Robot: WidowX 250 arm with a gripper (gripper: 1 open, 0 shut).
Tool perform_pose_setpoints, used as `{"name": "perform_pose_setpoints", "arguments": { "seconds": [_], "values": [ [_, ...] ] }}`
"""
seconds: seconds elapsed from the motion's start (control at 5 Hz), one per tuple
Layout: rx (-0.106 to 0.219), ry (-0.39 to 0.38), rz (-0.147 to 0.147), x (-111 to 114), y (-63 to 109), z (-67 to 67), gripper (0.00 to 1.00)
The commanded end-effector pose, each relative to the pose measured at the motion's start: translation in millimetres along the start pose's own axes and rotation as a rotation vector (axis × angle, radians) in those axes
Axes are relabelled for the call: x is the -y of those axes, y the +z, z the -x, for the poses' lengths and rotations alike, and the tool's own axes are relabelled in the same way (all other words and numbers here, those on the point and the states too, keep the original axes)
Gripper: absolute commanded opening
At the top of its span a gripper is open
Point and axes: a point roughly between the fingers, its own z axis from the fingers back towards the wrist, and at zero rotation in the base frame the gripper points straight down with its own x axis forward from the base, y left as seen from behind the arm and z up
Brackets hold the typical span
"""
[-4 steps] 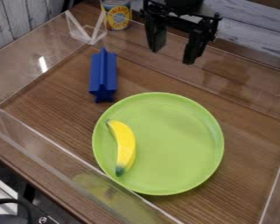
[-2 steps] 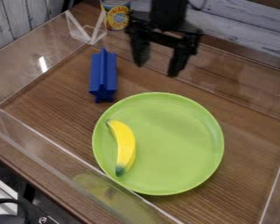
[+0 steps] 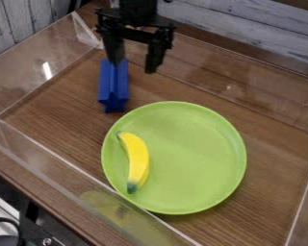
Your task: Put the blue object in the green plate
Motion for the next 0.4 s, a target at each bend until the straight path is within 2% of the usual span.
{"name": "perform_pose_setpoints", "arguments": {
  "seconds": [0.0,0.2],
  "values": [
    [0.049,0.016,-0.008,-8.0,7.5,-2.6,1.00],
    [0.040,0.030,-0.012,-10.6,0.3,-4.3,1.00]
  ]
}}
